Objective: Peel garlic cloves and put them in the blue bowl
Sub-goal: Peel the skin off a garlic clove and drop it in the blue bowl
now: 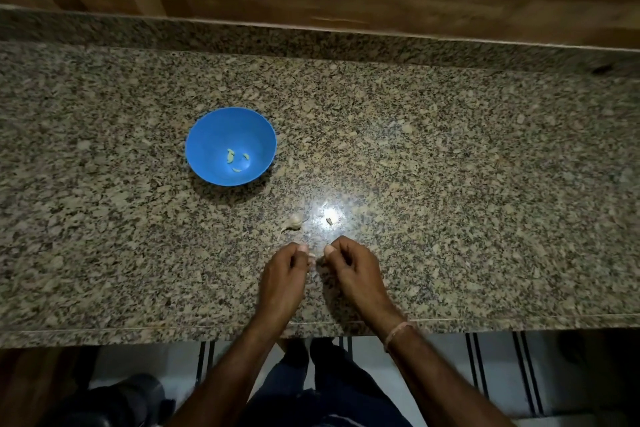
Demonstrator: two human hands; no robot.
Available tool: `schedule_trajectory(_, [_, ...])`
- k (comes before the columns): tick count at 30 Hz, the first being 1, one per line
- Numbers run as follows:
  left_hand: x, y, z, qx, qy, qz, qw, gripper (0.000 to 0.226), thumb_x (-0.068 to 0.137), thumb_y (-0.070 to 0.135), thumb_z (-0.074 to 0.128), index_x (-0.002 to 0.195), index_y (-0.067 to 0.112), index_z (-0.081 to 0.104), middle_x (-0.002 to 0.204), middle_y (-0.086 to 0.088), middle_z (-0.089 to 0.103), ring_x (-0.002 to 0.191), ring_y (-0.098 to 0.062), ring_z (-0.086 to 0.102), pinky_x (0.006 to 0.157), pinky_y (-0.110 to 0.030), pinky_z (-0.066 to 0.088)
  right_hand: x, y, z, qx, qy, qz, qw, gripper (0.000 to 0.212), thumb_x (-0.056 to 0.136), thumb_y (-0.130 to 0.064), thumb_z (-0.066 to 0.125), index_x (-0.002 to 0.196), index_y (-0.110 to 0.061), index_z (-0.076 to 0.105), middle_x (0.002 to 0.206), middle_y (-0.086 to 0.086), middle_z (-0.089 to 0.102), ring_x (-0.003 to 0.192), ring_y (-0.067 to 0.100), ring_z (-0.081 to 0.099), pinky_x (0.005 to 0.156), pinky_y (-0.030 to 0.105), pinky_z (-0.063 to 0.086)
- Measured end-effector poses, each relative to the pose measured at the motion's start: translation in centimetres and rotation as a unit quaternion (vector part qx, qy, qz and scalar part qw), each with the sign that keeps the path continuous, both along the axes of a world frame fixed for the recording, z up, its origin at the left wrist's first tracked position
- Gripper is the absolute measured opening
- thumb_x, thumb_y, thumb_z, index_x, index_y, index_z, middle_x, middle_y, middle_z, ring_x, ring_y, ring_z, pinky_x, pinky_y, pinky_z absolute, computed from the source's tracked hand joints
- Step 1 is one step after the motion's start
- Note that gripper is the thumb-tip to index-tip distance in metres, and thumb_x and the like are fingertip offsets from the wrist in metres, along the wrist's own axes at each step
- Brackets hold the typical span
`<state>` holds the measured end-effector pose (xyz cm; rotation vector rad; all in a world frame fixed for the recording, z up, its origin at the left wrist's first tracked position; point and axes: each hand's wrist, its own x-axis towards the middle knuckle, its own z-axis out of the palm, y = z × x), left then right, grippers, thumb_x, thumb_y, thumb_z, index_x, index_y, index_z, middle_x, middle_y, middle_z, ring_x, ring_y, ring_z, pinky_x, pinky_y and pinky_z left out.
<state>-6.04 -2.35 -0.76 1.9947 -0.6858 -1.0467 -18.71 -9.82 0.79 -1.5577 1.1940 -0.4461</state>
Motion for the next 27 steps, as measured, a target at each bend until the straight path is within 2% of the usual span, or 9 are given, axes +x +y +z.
schedule_trajectory(3, [0.5,0.3,-0.1,-0.002,-0.013,0.008,1.0,0.043,0.108,0.043,0.047,0.074,0.018,0.056,0.063,-0.005,0.053,0.055,-0.013,0.044,0.056,-0.033,0.035,-0.4,0.1,-1.1,-0.057,0.025,0.006,0.998,0.03,0.102,-0.02,0.065,0.073,-0.028,0.064,0.066,-0.019,0.064,0.064,-0.001,0.059,0.064,0.019,0.047])
schedule_trajectory(5, [0.9,0.6,-0.1,-0.003,-0.032,0.014,0.999,0.042,0.106,0.043,0.052,0.07,0.02,0.053,0.058,0.003,0.047,0.051,-0.011,0.039,0.053,-0.031,0.031,-0.5,0.3,-1.9,-0.106,0.061,0.016,0.992,0.014,0.099,-0.014,0.068,0.091,-0.021,0.077,0.082,-0.014,0.071,0.077,0.002,0.065,0.073,0.022,0.052])
schedule_trajectory(8, [1.5,1.0,-0.3,0.001,-0.036,0.021,0.999,0.038,0.103,0.042,0.057,0.072,0.022,0.055,0.059,0.007,0.049,0.054,-0.012,0.042,0.055,-0.031,0.034,-0.1,1.0,-2.2,-0.168,0.072,0.003,0.983,0.021,0.098,-0.01,0.069,0.118,-0.015,0.075,0.103,-0.008,0.067,0.097,0.009,0.064,0.085,0.022,0.052])
schedule_trajectory(11, [1.9,0.9,-0.4,0.002,-0.035,0.012,0.999,0.034,0.104,0.041,0.057,0.077,0.02,0.062,0.066,0.001,0.06,0.06,-0.02,0.054,0.057,-0.036,0.043,0.9,1.5,-1.1,-0.077,0.001,-0.005,0.997,0.016,0.094,-0.015,0.076,0.11,-0.016,0.077,0.102,-0.01,0.074,0.095,0.003,0.069,0.083,0.015,0.052])
schedule_trajectory(14, [1.9,0.7,0.0,0.017,-0.048,-0.006,0.999,0.032,0.104,0.042,0.056,0.08,0.022,0.064,0.071,0.0,0.065,0.066,-0.021,0.061,0.06,-0.039,0.049,1.6,1.5,-1.1,-0.013,-0.036,-0.019,0.999,0.004,0.09,-0.012,0.079,0.093,-0.015,0.077,0.087,-0.007,0.077,0.084,0.006,0.072,0.076,0.018,0.054])
schedule_trajectory(16, [2.3,0.9,0.3,0.017,-0.075,0.005,0.997,0.031,0.104,0.041,0.056,0.081,0.021,0.062,0.069,0.003,0.063,0.064,-0.016,0.059,0.056,-0.034,0.042,1.7,1.2,-1.2,-0.008,-0.04,-0.029,0.999,0.008,0.091,-0.008,0.076,0.091,-0.016,0.077,0.086,-0.006,0.077,0.085,0.008,0.072,0.078,0.022,0.057])
schedule_trajectory(19, [4.5,1.9,0.2,0.017,-0.173,0.071,0.982,0.02,0.105,0.033,0.057,0.089,0.023,0.064,0.078,0.009,0.064,0.069,-0.007,0.058,0.054,-0.025,0.035,1.2,0.1,-1.6,-0.029,-0.03,-0.035,0.999,0.019,0.093,-0.003,0.07,0.095,-0.021,0.076,0.093,-0.009,0.077,0.092,0.007,0.073,0.085,0.028,0.06])
schedule_trajectory(24, [6.6,2.5,-0.8,0.016,-0.235,0.05,0.971,0.008,0.099,0.019,0.067,0.094,0.025,0.065,0.096,0.008,0.063,0.083,-0.015,0.062,0.061,-0.03,0.046,0.1,-1.2,-2.3,-0.045,-0.017,-0.027,0.998,0.018,0.093,0.0,0.07,0.099,-0.017,0.077,0.097,-0.007,0.077,0.097,0.008,0.073,0.09,0.031,0.06])
schedule_trajectory(27, [4.8,2.6,0.1,-0.032,-0.263,0.035,0.964,0.014,0.096,0.02,0.072,0.104,0.024,0.061,0.105,0.009,0.054,0.084,-0.01,0.061,0.06,-0.028,0.052,-1.0,-1.8,-1.9,-0.032,-0.03,-0.046,0.998,0.018,0.095,0.001,0.068,0.102,-0.013,0.076,0.1,-0.006,0.077,0.099,0.004,0.072,0.091,0.021,0.057])
